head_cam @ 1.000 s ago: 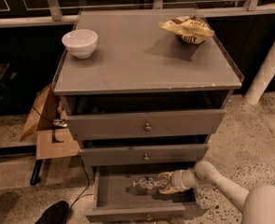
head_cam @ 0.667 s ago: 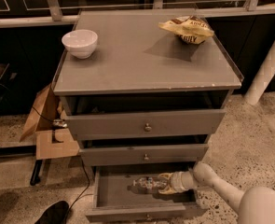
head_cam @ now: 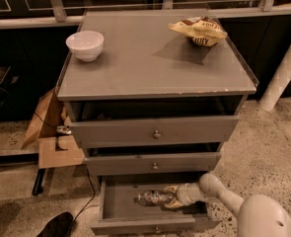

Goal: Place water bottle into bottom drawer

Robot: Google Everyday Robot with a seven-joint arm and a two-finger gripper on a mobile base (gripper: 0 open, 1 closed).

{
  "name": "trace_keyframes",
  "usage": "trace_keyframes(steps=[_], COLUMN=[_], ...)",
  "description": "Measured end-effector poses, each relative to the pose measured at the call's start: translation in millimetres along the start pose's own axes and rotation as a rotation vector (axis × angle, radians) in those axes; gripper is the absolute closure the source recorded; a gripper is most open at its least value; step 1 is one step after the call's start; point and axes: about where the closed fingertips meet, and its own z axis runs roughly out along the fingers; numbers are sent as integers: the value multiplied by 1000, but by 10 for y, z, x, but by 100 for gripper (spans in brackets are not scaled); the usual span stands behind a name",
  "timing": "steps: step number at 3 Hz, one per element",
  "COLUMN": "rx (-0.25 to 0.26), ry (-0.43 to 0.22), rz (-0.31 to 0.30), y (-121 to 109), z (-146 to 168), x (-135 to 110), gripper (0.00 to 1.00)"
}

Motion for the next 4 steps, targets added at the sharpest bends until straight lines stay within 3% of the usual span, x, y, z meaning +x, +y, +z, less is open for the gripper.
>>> trace_keyframes(steps=[2,4], rx=[-69,-69], ry=[-18,-18], rz=[27,27], y=[93,94], z=[259,260], x=[68,68], gripper=[100,58])
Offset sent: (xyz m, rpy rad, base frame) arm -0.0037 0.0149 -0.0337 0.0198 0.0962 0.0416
